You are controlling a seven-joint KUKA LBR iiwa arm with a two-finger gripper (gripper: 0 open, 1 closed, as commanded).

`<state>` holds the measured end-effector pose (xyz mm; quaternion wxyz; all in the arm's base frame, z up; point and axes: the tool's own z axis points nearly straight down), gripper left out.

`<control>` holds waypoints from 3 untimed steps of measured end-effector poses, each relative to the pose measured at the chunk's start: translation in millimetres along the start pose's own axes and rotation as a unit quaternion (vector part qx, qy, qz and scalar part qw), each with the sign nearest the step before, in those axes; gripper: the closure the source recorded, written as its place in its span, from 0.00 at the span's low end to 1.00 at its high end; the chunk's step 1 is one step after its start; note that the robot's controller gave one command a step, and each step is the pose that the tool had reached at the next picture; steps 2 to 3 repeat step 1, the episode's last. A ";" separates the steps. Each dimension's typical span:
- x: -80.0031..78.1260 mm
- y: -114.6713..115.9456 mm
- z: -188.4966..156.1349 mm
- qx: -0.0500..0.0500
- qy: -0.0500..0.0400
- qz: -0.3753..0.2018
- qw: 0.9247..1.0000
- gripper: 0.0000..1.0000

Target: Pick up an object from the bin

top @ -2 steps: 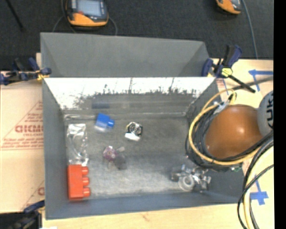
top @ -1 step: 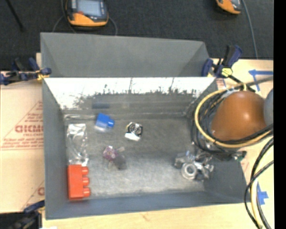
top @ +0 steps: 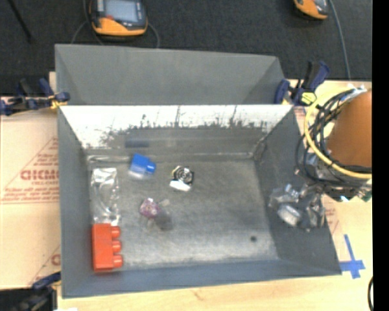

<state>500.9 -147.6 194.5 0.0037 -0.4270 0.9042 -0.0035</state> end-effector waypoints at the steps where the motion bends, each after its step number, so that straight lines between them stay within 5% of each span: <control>1: -5.0 -24.2 -74.1 -0.002 0.000 -0.244 0.970 1.00; 3: -5.0 -24.2 -74.1 -0.002 0.000 -0.244 0.970 1.00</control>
Offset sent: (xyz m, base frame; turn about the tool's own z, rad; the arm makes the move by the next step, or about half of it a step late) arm 0.0195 -0.0102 0.0723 -0.4948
